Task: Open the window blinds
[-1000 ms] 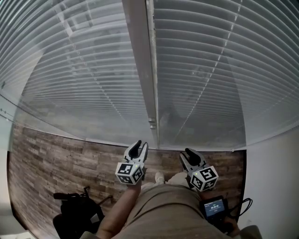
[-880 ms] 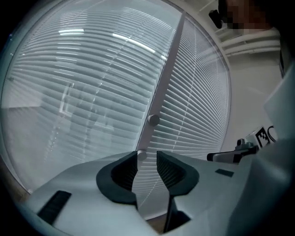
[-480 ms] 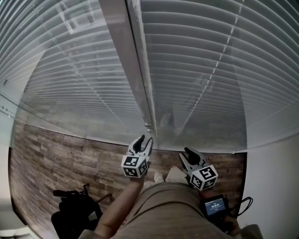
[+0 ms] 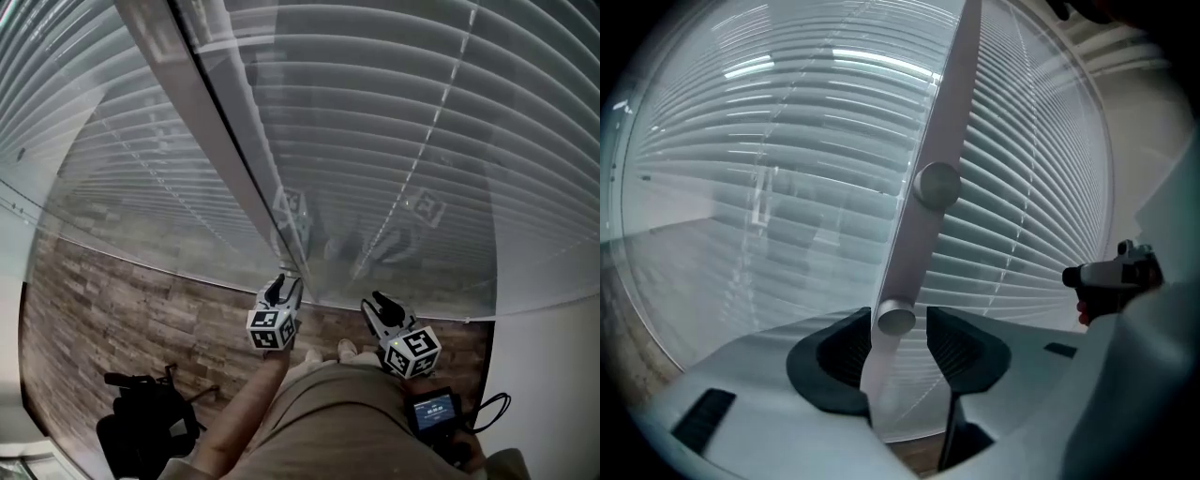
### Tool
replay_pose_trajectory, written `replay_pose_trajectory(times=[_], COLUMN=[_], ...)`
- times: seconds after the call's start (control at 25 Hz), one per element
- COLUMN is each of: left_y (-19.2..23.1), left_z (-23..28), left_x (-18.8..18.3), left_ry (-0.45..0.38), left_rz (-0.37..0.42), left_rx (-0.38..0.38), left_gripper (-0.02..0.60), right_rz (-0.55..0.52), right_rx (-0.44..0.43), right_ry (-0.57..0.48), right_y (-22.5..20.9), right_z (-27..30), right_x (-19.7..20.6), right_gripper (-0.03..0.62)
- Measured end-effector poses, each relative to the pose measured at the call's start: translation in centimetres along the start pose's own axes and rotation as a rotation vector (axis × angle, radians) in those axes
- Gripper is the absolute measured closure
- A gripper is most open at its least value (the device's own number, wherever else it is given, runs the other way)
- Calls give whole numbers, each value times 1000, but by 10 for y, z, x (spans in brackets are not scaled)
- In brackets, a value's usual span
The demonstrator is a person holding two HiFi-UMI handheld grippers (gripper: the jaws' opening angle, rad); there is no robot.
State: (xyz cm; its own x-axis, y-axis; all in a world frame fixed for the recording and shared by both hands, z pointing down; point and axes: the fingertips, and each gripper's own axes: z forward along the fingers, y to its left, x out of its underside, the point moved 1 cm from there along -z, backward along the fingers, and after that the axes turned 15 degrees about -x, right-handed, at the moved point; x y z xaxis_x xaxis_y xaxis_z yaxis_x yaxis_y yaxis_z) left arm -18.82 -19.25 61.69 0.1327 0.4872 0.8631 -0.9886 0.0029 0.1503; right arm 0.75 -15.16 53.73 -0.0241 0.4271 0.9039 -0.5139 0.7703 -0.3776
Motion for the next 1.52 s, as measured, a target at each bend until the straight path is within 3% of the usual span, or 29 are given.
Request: replay_pose_trajectory(times=[0.32, 1.52], left_y=[-4, -1], left_z=[21, 34], left_x=[-19, -5], left_ry=[7, 31], left_rz=[-28, -9], left_rx=[-55, -121], left_gripper=[402, 417], right_rz=[-21, -32], right_rx=[-59, -166], right_ry=[20, 44], right_y=[-20, -29], right_z=[16, 33], right_x=[-32, -33], right_gripper=[473, 473])
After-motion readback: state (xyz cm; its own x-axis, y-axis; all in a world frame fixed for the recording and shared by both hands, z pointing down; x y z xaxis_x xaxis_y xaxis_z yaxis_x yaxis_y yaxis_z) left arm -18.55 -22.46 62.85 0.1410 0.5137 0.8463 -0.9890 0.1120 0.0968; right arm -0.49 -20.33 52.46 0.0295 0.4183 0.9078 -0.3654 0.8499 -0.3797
